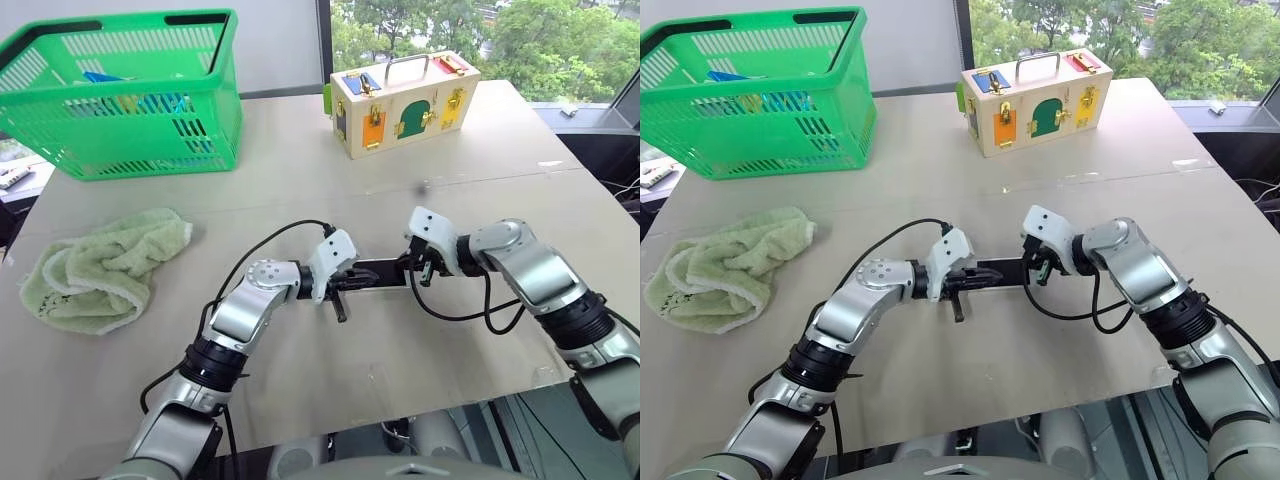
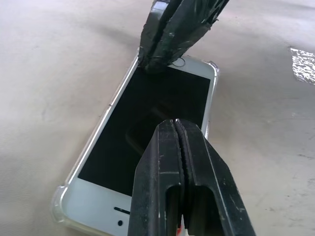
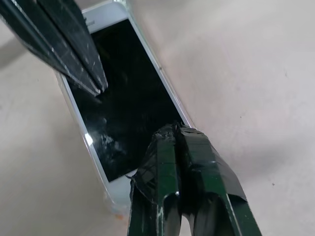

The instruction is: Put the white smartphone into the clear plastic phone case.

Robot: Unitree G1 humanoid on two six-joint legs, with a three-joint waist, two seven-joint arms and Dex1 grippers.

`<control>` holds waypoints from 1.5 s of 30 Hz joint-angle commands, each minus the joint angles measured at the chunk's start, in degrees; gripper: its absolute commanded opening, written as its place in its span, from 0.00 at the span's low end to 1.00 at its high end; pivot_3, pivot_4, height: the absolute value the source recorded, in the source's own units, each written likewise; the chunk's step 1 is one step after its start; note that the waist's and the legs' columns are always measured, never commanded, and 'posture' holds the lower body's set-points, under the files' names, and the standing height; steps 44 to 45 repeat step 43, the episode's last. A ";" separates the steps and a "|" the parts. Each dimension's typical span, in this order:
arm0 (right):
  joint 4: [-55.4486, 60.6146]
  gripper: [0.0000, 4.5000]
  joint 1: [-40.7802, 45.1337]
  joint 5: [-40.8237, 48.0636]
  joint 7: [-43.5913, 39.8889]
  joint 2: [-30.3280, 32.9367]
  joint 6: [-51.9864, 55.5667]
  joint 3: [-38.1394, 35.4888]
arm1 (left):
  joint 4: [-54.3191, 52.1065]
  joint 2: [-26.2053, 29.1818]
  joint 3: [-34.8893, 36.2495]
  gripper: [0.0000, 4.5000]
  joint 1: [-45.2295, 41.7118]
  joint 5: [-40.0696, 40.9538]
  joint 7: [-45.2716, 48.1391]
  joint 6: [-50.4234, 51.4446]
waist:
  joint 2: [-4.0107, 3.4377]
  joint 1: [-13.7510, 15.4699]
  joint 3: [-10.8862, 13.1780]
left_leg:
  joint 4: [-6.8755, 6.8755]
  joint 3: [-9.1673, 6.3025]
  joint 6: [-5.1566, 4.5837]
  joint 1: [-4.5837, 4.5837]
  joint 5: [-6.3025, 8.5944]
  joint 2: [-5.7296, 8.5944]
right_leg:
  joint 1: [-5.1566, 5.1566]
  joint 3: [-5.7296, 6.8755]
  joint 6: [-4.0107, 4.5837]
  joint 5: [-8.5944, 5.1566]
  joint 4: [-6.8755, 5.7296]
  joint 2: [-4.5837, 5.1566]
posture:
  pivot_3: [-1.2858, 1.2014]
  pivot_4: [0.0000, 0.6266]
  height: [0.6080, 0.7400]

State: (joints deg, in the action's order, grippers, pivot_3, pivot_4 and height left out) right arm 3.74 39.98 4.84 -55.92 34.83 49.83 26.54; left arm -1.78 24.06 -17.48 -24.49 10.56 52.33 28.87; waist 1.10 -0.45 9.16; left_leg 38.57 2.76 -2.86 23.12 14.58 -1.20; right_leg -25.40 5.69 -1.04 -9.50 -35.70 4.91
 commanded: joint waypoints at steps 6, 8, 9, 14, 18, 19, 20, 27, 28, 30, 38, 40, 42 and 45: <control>-8.28 0.00 -1.17 -2.44 -0.34 0.00 0.71 3.80 | -0.47 0.29 0.51 0.01 1.11 -0.04 -0.78 0.11 | 0.11 0.17 -0.08 | 0.00 -0.08 0.03 -0.23 0.02 0.01 | 0.23 0.08 0.01 -0.02 0.02 0.06 | 0.52 0.24 1.00; -6.79 0.00 -2.97 0.24 3.75 -2.92 -4.97 -3.99 | -1.08 -0.04 1.89 0.01 1.81 0.85 -1.21 -0.60 | 0.22 0.27 -0.14 | -0.01 -0.13 0.10 -0.25 0.06 0.00 | 0.25 0.13 0.01 -0.02 0.03 0.09 | 0.52 0.24 1.00; -5.63 0.00 -4.11 1.35 5.48 -4.21 -8.06 -7.61 | -1.34 -0.27 2.64 0.01 2.14 1.28 -1.47 -1.36 | 0.21 0.27 -0.13 | -0.02 -0.15 0.26 -0.24 0.15 -0.02 | 0.26 0.16 0.01 -0.02 0.06 0.09 | 0.52 0.24 1.00; 0.60 0.00 -10.60 7.79 11.24 -8.83 -17.68 -22.67 | -4.13 -3.55 9.31 0.01 3.57 6.41 -4.47 -2.83 | -0.17 0.24 0.43 | -0.01 -0.06 0.02 0.34 -0.02 0.01 | -0.31 0.06 -0.19 0.11 0.04 0.03 | 0.52 0.24 1.00; 8.56 0.30 -16.37 10.15 13.52 -7.37 -17.83 -28.58 | -7.00 -5.71 16.24 0.13 4.00 12.42 -7.07 -1.81 | -0.16 0.74 0.65 | 0.07 -0.05 0.09 0.71 -0.07 0.03 | -0.63 0.01 -0.23 0.15 -0.01 -0.08 | 0.52 0.24 1.00; 10.10 0.40 -17.53 10.53 13.64 -6.81 -17.49 -29.33 | -7.62 -5.82 17.22 0.20 4.10 13.37 -7.43 -1.43 | -0.15 0.93 0.65 | 0.05 -0.04 0.09 0.71 -0.07 0.03 | -0.63 0.00 -0.22 0.15 0.04 -0.09 | 0.52 0.24 1.00; 12.21 0.51 -19.23 11.39 13.35 -5.95 -17.03 -30.51 | -8.34 -5.76 18.32 0.31 4.28 14.32 -7.98 -0.88 | -0.15 1.12 0.66 | 0.02 -0.04 0.09 0.71 -0.06 0.03 | -0.61 0.00 -0.22 0.15 0.10 -0.10 | 0.52 0.24 1.00; 23.16 1.00 -33.57 17.77 8.89 -0.22 -18.88 -37.51 | -13.43 -0.32 22.39 0.99 9.16 19.17 -5.82 1.74 | -0.09 1.36 0.72 | -0.04 -0.03 0.03 0.69 -0.01 0.08 | -0.52 0.02 -0.27 0.11 0.34 -0.06 | 0.52 0.24 1.00; 24.61 1.00 -37.20 18.36 7.41 0.70 -20.54 -38.83 | -14.51 1.13 22.86 0.99 10.83 19.65 -4.79 1.36 | -0.08 1.34 0.76 | -0.04 -0.05 0.03 0.69 -0.01 0.08 | -0.51 0.03 -0.26 0.10 0.34 -0.06 | 0.52 0.24 1.00; 27.00 1.00 -43.87 20.11 5.61 1.66 -22.20 -42.08 | -16.39 3.45 24.18 0.99 14.41 20.44 -3.33 0.31 | -0.08 1.34 0.80 | -0.05 -0.07 0.04 0.68 0.00 0.07 | -0.52 0.05 -0.14 0.03 0.33 -0.06 | 0.52 0.24 1.00; 30.83 1.00 -59.90 22.64 5.14 1.26 -27.48 -54.19 | -22.26 8.34 30.21 0.99 27.40 21.96 -3.87 -0.36 | -0.15 1.34 0.89 | -0.03 -0.09 0.08 0.58 0.02 -0.01 | -0.50 0.00 -0.03 -0.03 0.28 -0.06 | 0.52 0.24 1.00; 30.92 1.00 -62.33 22.78 4.87 1.00 -29.20 -56.10 | -23.27 8.78 31.12 0.99 29.64 21.47 -4.39 -1.48 | -0.17 1.36 0.89 | -0.03 -0.09 0.23 0.57 0.10 -0.01 | -0.50 0.00 -0.03 -0.03 0.27 -0.04 | 0.52 0.24 1.00; 31.05 1.00 -64.15 22.66 5.12 0.49 -30.28 -57.17 | -23.64 9.49 32.61 0.99 31.94 22.30 -3.51 -1.71 | -0.16 1.37 0.90 | -0.03 -0.09 0.33 0.57 0.16 -0.01 | -0.50 0.00 -0.03 -0.03 0.27 -0.01 | 0.52 0.24 1.00; 30.77 1.00 -64.52 22.67 5.13 0.48 -30.71 -57.39 | -23.77 9.85 32.58 0.99 32.58 21.73 -3.32 -2.29 | -0.16 1.37 0.90 | -0.03 -0.09 0.33 0.57 0.16 -0.01 | -0.50 0.00 -0.03 -0.03 0.27 -0.01 | 0.52 0.24 1.00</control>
